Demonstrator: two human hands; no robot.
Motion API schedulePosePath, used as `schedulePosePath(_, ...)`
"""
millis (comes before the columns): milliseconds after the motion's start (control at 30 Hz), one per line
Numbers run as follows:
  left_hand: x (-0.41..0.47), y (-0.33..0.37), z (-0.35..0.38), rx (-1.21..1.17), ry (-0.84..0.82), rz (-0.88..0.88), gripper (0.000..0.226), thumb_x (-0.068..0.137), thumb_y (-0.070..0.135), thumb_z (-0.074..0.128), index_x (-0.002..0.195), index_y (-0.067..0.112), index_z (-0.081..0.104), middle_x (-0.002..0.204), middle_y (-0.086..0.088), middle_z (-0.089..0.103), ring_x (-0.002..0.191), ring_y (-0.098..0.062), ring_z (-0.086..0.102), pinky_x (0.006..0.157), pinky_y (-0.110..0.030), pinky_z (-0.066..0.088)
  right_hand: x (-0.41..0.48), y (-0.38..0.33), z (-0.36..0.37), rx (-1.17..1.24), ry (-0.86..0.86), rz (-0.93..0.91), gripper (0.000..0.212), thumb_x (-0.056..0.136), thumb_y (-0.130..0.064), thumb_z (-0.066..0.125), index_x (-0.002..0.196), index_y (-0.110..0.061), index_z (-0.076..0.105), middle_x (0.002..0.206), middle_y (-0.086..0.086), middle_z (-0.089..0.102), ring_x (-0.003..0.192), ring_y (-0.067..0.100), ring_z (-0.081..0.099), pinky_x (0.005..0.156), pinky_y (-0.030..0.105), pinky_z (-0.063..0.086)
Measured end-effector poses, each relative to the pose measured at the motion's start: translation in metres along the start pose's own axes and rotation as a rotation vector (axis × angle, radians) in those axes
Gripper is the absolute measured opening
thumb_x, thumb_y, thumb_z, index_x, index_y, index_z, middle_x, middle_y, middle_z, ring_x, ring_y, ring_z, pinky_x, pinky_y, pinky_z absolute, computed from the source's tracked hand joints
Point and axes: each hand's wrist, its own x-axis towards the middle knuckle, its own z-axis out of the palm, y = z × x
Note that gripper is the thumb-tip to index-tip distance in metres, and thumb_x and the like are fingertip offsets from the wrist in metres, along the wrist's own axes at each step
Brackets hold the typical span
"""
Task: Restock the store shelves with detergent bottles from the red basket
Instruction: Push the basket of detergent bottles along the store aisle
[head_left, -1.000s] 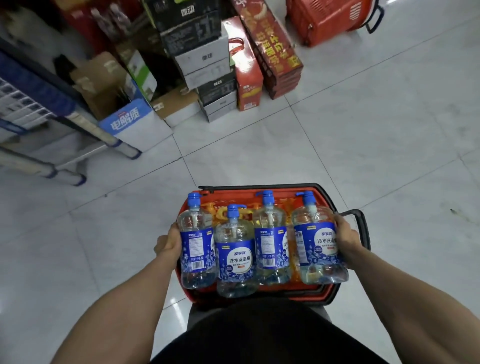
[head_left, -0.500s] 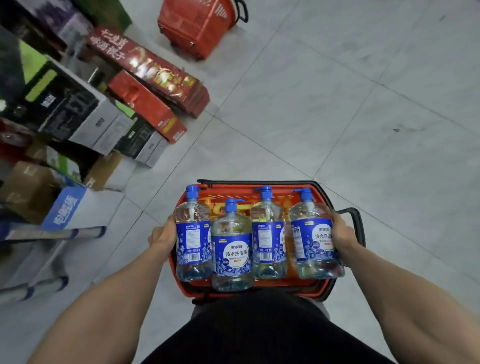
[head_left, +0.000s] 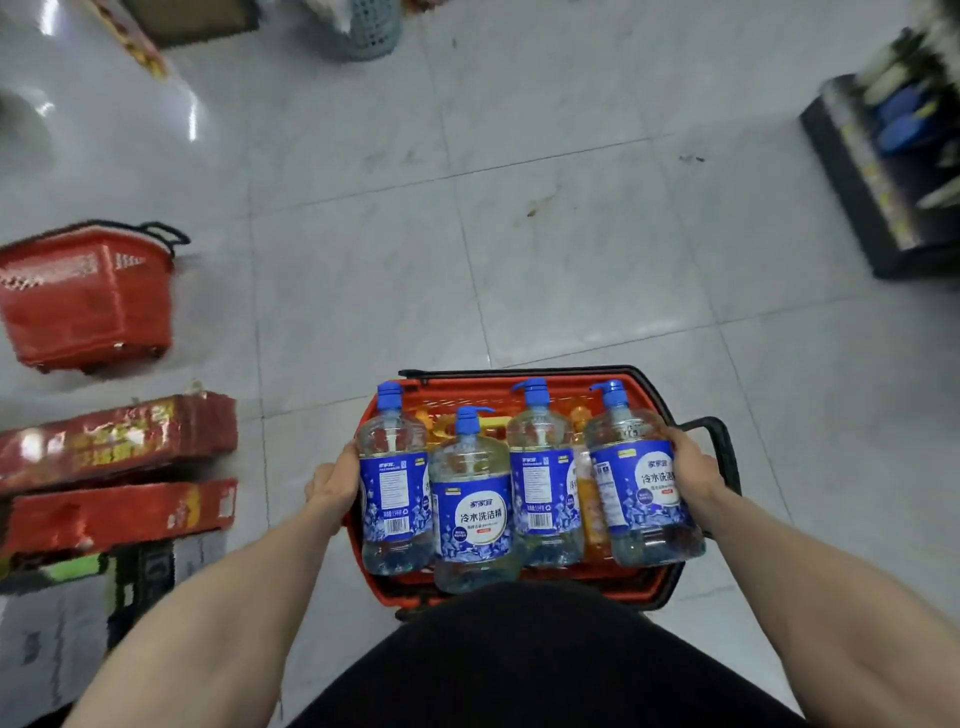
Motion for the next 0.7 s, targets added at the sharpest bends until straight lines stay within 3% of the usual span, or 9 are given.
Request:
schedulePosePath(167, 0.04, 0.086, 0.023, 0.283, -0.097, 0.174, 0.111, 0.062, 0.095, 0.037, 0.13, 0.01, 0.062, 0.129, -0.02, 0.067, 0.109, -0.043, 0.066, 0.094, -0.062, 0.056, -0.024, 0.057, -0.018, 0.265, 0.13, 0.142, 0.061, 0.085, -0.066, 0.063, 0.1, -0.007, 0.073, 0.076, 0.014, 0.08, 0.078, 0.037, 0.079, 0.091, 0.055, 0.063)
schedulePosePath(333, -0.039, 0.177, 0.069, 0.52, -0.21, 0.347, 0.086, 0.091, 0.077, 0.042, 0.125, 0.001, 0.062, 0.121, -0.022, 0.07, 0.103, -0.042, 0.068, 0.096, -0.057, 0.058, -0.043, 0.126, -0.015, 0.526, 0.237, 0.286, 0.07, 0.074, -0.072, 0.068, 0.101, -0.007, 0.076, 0.078, 0.013, 0.08, 0.078, 0.036, 0.08, 0.091, 0.055, 0.063)
schedulePosePath(700, -0.1, 0.229, 0.197, 1.004, -0.284, 0.565, 0.074, 0.1, 0.071, 0.041, 0.117, 0.002, 0.062, 0.114, -0.02, 0.071, 0.098, -0.038, 0.07, 0.093, -0.054, 0.059, -0.083, 0.247, 0.012, 0.899, 0.352, 0.537, 0.071, 0.075, -0.073, 0.071, 0.1, -0.006, 0.076, 0.075, 0.013, 0.08, 0.072, 0.035, 0.08, 0.088, 0.056, 0.064)
